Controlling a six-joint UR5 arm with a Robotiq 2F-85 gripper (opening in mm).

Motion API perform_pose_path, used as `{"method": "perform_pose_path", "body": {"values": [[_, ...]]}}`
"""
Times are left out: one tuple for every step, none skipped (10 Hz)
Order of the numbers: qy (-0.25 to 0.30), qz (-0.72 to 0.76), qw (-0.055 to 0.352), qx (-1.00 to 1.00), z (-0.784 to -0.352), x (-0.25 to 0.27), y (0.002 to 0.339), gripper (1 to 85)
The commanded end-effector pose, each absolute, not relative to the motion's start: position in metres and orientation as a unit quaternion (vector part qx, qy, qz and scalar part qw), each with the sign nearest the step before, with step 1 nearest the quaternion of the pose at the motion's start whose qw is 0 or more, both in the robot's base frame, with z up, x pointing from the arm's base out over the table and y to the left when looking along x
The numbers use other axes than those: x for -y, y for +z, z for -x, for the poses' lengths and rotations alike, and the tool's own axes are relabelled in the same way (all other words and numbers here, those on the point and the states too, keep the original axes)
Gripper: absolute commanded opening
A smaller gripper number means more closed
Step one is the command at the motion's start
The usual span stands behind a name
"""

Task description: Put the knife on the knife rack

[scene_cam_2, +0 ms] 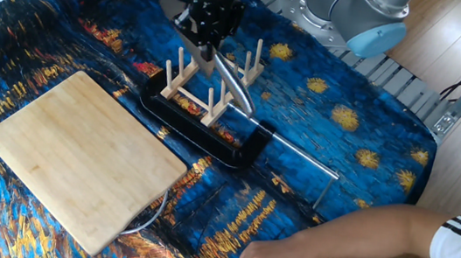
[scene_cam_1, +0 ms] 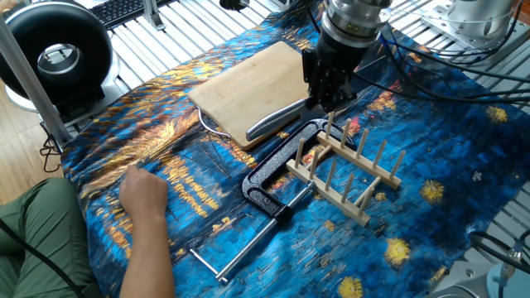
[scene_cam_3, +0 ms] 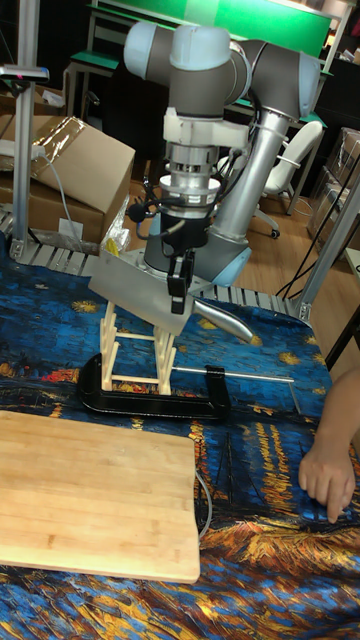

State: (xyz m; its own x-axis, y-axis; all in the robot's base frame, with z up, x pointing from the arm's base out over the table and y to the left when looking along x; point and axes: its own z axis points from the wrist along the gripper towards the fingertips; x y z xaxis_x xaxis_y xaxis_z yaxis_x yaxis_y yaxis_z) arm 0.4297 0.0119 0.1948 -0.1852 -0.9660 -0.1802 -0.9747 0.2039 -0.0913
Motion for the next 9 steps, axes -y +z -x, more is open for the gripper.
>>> {"method": "perform_pose_path", "body": {"values": [[0.016,0.633,0.097,-0.768,-0.406,-0.024,0.208,1.0],[0.021,0.636,0.107,-0.764,-0.401,-0.033,0.205,1.0],[0.017,0.647,0.112,-0.754,-0.401,-0.037,0.202,1.0],[0.014,0.661,0.117,-0.741,-0.404,-0.037,0.199,1.0],[0.014,0.672,0.126,-0.729,-0.408,-0.041,0.195,1.0],[0.013,0.684,0.138,-0.716,-0.413,-0.045,0.19,1.0],[0.012,0.694,0.148,-0.705,-0.417,-0.049,0.187,1.0],[0.009,0.705,0.156,-0.692,-0.421,-0.051,0.185,1.0],[0.011,0.71,0.161,-0.685,-0.422,-0.053,0.184,1.0]]}}
